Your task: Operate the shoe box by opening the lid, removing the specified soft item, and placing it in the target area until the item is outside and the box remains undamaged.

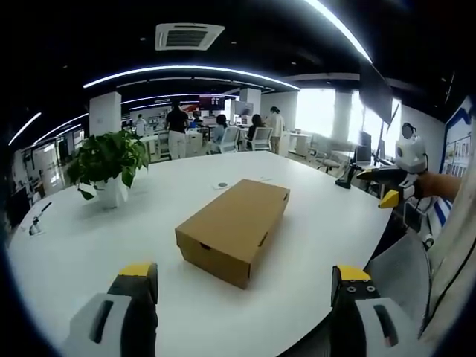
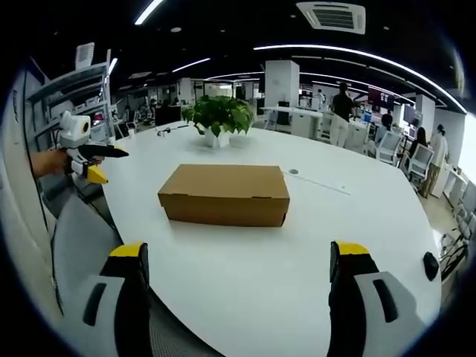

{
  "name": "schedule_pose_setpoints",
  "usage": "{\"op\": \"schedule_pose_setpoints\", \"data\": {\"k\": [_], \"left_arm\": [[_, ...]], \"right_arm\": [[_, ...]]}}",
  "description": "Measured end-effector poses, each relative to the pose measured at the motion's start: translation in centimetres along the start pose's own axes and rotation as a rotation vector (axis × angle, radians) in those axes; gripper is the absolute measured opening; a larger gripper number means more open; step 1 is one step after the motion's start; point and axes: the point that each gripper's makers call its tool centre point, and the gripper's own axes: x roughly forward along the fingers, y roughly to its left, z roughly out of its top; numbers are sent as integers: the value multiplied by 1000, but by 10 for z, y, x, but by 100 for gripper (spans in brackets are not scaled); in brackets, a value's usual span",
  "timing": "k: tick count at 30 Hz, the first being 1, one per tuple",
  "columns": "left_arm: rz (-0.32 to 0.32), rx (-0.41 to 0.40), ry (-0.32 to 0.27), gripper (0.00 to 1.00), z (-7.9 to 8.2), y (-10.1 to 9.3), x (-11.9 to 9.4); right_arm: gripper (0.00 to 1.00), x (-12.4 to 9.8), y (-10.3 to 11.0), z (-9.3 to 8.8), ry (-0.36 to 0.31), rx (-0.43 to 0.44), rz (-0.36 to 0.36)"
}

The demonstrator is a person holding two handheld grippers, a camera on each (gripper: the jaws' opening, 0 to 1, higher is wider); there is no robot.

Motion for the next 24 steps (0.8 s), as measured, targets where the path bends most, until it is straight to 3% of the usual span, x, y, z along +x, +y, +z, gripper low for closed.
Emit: {"op": "schedule_pose_setpoints", "data": {"k": [24], "left_arm": [[3,5,27,97,-2,4,10]], "right_arm": [[96,13,-9,-1,8,-7,36]]}}
